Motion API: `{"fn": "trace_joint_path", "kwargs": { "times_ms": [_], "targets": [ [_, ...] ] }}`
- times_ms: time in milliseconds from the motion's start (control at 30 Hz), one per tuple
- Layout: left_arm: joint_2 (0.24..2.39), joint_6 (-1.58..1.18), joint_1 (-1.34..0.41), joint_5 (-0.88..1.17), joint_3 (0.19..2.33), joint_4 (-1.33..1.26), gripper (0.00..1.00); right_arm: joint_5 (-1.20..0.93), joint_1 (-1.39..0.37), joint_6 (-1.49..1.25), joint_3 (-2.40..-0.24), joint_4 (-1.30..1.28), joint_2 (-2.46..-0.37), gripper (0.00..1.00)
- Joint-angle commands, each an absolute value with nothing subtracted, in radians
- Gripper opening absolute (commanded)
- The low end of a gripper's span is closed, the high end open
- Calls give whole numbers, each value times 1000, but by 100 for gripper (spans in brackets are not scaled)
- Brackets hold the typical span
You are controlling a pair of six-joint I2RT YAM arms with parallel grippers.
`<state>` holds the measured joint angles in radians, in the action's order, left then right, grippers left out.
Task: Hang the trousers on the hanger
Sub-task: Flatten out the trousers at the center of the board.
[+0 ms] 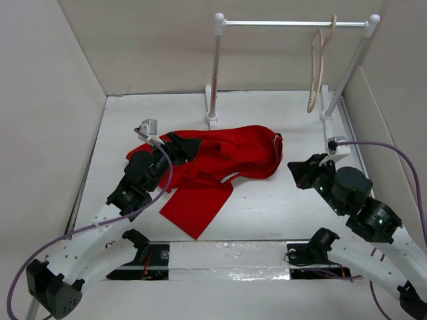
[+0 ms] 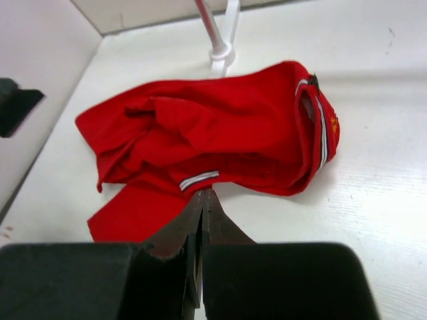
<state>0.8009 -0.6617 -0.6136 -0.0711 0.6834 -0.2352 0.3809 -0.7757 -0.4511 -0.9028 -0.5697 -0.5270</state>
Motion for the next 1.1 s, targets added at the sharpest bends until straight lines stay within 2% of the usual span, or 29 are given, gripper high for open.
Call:
{"fn": "trace_joint_path", "kwargs": {
  "times_ms": [0,33,133,200,267,300,333,367,400,433,500,533,567,600,667,700,733,800,967,1067],
  "targets": [
    [740,-661,-612,-170,643,-149,65,380,-764,-480,-888,-594,-569,11],
    [726,-670,-612,-213,626,-123,65,388,-764,-485,-890,-595,-577,35],
    [678,-716,-612,-323,597,-35,61,416,-741,-489,-884,-578,-603,71],
    [666,-747,-612,-402,586,41,57,446,-729,-497,-874,-571,-629,79],
    [672,-790,-601,-494,578,107,54,446,-704,-502,-867,-549,-647,79],
    [683,-802,-592,-511,580,124,47,433,-695,-505,-859,-531,-661,77],
    [689,-811,-592,-529,583,138,41,428,-678,-506,-853,-520,-666,45],
    [695,-818,-581,-541,587,171,20,422,-667,-506,-848,-512,-670,24],
    [702,-831,-581,-557,591,193,7,407,-655,-499,-839,-494,-676,3],
    [706,-845,-569,-589,594,216,0,397,-634,-492,-835,-483,-690,0],
    [687,-886,-560,-620,589,262,0,376,-611,-488,-822,-454,-706,0],
    [675,-905,-548,-626,584,273,1,367,-600,-480,-806,-418,-715,0],
    [666,-913,-519,-615,578,276,13,351,-574,-476,-801,-396,-741,31],
    [648,-923,-503,-601,575,281,39,306,-562,-468,-796,-378,-759,51],
    [634,-942,-476,-580,574,340,65,278,-549,-460,-804,-351,-819,82],
    [621,-959,-465,-583,574,365,86,279,-534,-460,-805,-351,-836,87],
    [614,-978,-465,-598,566,394,93,287,-520,-457,-801,-324,-850,94],
    [594,-1009,-465,-589,543,423,99,284,-485,-446,-779,-261,-886,95],
    [609,-1069,-465,-563,451,359,99,195,-396,-431,-759,-132,-977,94],
    [698,-1062,-433,-540,443,263,99,170,-344,-420,-779,-104,-1061,93]
  ]
}}
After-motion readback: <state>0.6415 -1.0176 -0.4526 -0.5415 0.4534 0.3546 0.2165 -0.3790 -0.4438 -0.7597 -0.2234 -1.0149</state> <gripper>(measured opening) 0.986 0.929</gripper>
